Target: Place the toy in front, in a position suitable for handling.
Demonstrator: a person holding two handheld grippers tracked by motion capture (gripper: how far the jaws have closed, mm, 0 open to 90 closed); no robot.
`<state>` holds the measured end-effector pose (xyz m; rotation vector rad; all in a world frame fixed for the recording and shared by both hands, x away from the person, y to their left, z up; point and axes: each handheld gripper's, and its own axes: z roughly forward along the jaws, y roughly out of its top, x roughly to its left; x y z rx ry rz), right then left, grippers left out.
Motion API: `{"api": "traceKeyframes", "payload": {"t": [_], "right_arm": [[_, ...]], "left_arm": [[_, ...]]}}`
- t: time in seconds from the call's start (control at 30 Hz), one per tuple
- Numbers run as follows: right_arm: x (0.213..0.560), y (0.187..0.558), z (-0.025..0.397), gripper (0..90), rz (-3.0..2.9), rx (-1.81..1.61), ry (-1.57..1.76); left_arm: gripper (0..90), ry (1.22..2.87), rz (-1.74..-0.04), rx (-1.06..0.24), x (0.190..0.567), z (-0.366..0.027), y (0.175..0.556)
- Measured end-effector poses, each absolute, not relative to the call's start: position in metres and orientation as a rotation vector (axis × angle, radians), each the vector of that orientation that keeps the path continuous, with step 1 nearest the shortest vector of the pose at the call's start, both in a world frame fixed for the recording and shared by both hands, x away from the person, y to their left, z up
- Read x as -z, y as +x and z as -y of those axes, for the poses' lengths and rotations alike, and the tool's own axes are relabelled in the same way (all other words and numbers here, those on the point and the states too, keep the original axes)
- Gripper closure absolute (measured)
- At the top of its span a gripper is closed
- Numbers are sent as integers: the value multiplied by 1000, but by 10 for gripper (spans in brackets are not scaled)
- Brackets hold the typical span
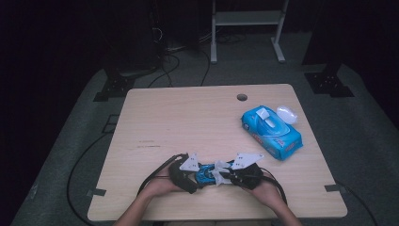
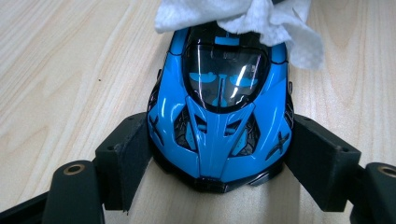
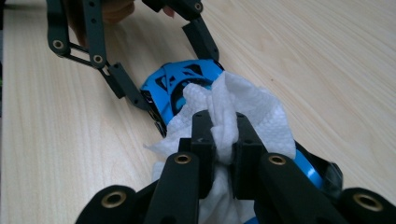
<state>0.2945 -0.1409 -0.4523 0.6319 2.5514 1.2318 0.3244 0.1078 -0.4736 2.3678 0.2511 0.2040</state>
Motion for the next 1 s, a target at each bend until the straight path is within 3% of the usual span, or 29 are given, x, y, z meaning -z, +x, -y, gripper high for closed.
{"api": "traceKeyframes", "payload": {"t": [0.23,1.0], "right_arm": [[453,296,152,818,-2541,-1206,685],[453,299,106,820,-2613,-1237,586]], "left_arm": [[251,2371,-243,-213,473,-107,325],[252,2362,-245,-217,474,-105,324]]}}
